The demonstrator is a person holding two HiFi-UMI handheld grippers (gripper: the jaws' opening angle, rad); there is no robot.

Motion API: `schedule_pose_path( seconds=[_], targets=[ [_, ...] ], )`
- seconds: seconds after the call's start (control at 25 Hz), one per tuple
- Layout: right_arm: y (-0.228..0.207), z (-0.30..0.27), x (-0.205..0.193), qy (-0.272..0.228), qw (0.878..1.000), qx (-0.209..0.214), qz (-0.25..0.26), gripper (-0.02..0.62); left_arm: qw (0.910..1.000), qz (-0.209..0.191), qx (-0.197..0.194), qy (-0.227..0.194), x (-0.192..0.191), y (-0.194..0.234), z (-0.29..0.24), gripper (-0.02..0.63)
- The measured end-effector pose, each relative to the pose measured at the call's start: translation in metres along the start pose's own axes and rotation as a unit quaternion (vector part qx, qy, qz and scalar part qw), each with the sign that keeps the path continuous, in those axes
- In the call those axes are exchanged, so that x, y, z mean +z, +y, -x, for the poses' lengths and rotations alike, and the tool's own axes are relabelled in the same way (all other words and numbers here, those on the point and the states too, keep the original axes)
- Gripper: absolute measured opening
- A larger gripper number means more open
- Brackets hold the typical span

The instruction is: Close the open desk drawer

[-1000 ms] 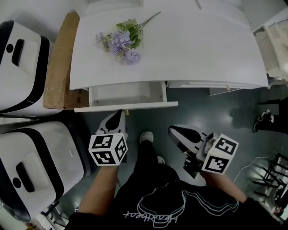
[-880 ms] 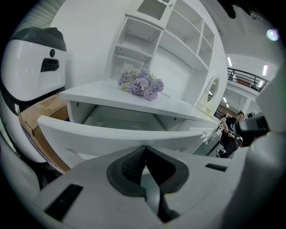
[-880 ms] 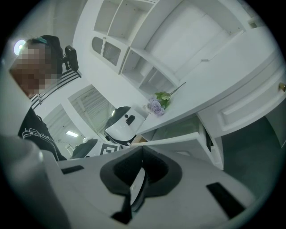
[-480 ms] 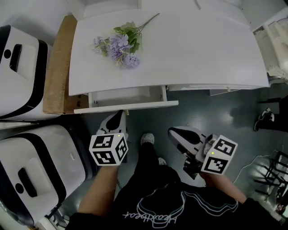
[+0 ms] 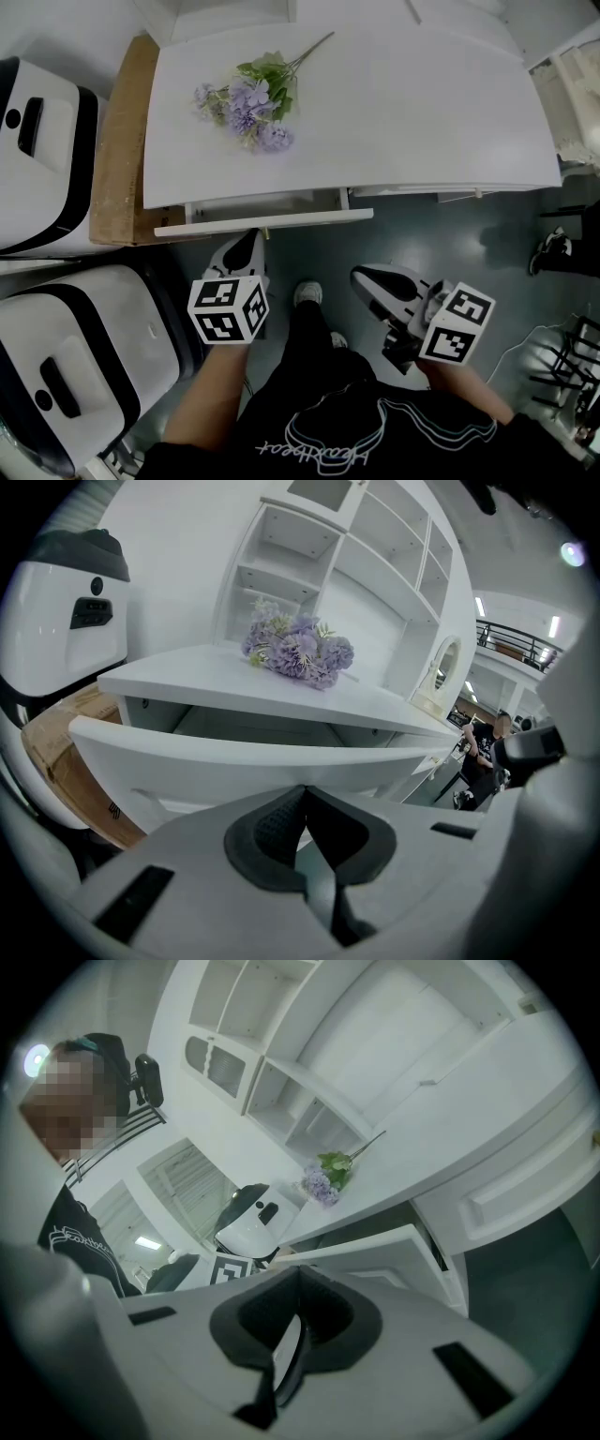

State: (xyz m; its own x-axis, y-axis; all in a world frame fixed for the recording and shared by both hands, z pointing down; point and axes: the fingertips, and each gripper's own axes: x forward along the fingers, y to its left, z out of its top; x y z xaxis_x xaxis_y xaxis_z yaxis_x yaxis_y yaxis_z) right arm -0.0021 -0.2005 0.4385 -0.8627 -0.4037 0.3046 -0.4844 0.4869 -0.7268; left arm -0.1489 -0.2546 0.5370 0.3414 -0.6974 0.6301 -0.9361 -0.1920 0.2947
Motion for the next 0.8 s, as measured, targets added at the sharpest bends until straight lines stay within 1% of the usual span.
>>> schedule_pose_path(
  seconds=[0.8],
  targets=[
    [-0.015,-0.004,0.017,-0.008,1.000,-0.011,-0.003,0.006,0.9999,-0.005,0.006,-0.008,0.029,0.011,-0.027,0.005]
  ],
)
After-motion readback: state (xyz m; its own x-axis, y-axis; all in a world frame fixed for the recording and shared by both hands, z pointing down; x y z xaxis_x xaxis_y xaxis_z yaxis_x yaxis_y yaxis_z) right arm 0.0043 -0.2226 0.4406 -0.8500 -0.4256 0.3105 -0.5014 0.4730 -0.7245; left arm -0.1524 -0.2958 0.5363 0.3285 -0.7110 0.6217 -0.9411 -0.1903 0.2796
